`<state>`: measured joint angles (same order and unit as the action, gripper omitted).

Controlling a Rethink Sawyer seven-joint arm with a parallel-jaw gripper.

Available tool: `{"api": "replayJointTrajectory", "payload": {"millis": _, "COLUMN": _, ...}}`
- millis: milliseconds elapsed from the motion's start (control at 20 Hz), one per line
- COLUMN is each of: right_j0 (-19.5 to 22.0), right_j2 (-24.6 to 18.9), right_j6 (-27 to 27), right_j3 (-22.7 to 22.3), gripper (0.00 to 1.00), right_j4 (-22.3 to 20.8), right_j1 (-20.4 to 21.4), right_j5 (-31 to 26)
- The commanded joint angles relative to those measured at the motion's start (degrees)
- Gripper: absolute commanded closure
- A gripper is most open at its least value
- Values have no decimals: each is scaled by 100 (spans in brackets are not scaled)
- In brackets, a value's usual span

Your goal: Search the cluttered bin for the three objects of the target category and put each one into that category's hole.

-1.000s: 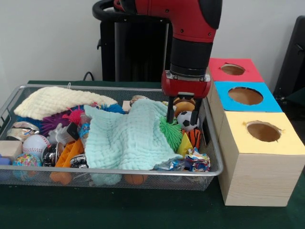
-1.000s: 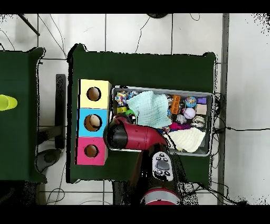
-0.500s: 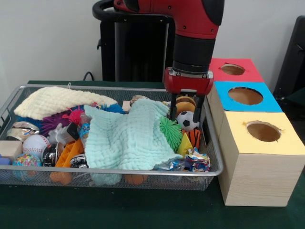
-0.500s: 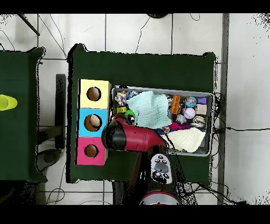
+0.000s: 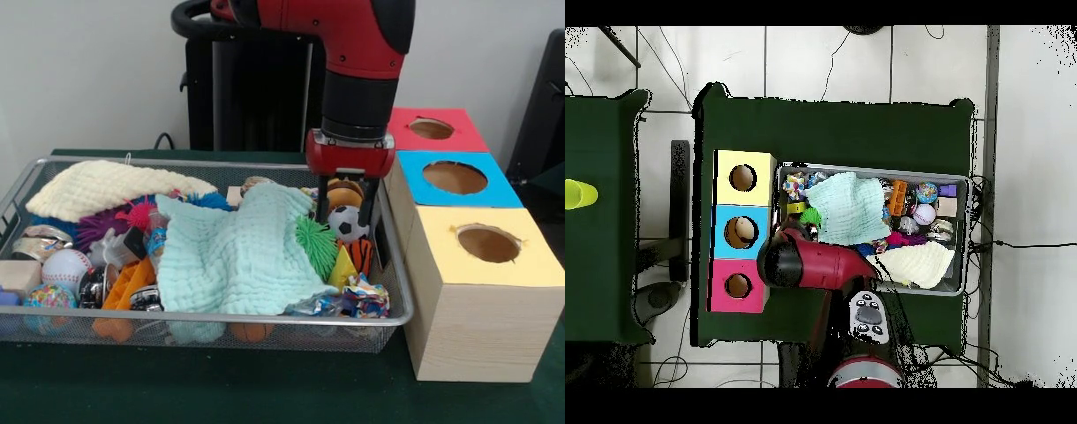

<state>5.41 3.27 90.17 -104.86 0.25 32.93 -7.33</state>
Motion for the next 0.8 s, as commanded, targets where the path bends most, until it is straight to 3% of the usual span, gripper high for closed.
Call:
{"api": "replayJointTrajectory", "payload": {"millis": 50, "right_j0": 178, "right_j2": -592, "right_j6": 882, "right_j3": -61, "gripper": 0, "right_j4": -61, "right_j1": -402, "right_j5": 166}}
{"api": "replayJointTrajectory", "payload": {"millis": 400, "right_j0": 207, "right_j2": -665, "right_j6": 1079, "right_j3": -144, "gripper": 0, "right_j4": -55, "right_j1": -545, "right_j5": 580}}
{"api": "replayJointTrajectory", "payload": {"millis": 800, "right_j0": 227, "right_j2": -742, "right_j6": 1067, "right_j3": -87, "gripper": 0, "right_j4": -65, "right_j1": -822, "right_j5": 682}}
